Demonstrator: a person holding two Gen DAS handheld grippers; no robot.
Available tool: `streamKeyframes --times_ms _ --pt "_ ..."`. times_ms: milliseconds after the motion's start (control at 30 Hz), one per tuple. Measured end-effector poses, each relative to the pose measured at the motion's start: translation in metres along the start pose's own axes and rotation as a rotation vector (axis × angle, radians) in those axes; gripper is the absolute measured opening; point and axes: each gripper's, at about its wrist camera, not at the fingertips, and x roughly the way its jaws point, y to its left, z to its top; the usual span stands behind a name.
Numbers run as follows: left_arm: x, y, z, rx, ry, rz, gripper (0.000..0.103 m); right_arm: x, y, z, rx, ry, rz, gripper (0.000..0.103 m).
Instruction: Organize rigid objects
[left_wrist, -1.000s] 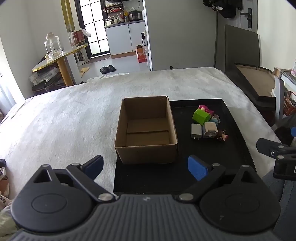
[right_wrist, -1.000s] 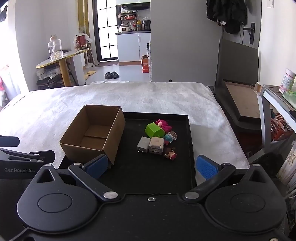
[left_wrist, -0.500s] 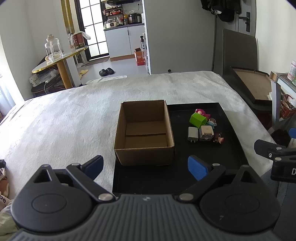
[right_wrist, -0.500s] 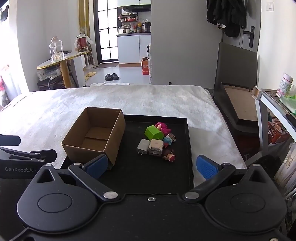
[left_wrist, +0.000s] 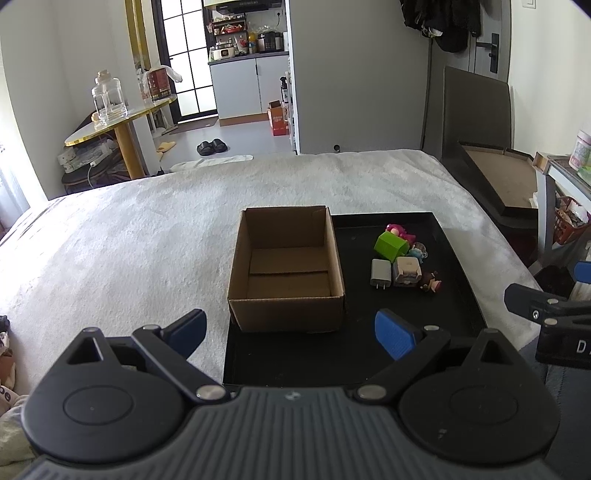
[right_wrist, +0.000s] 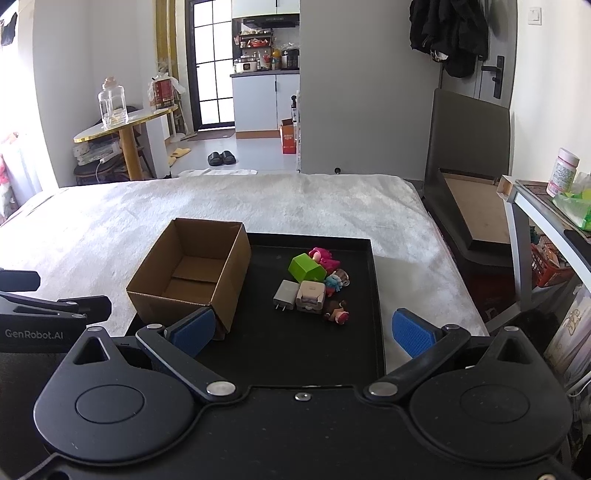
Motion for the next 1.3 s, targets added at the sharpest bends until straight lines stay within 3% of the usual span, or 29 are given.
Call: streamKeyframes --times_ms 1300 --pt "-0.0053 0.0017 -0.0032 -0.006 0.000 -0.011 0.097 -0.0054 -0.0004 -0.0060 0.013 0.019 -0.001 0.103"
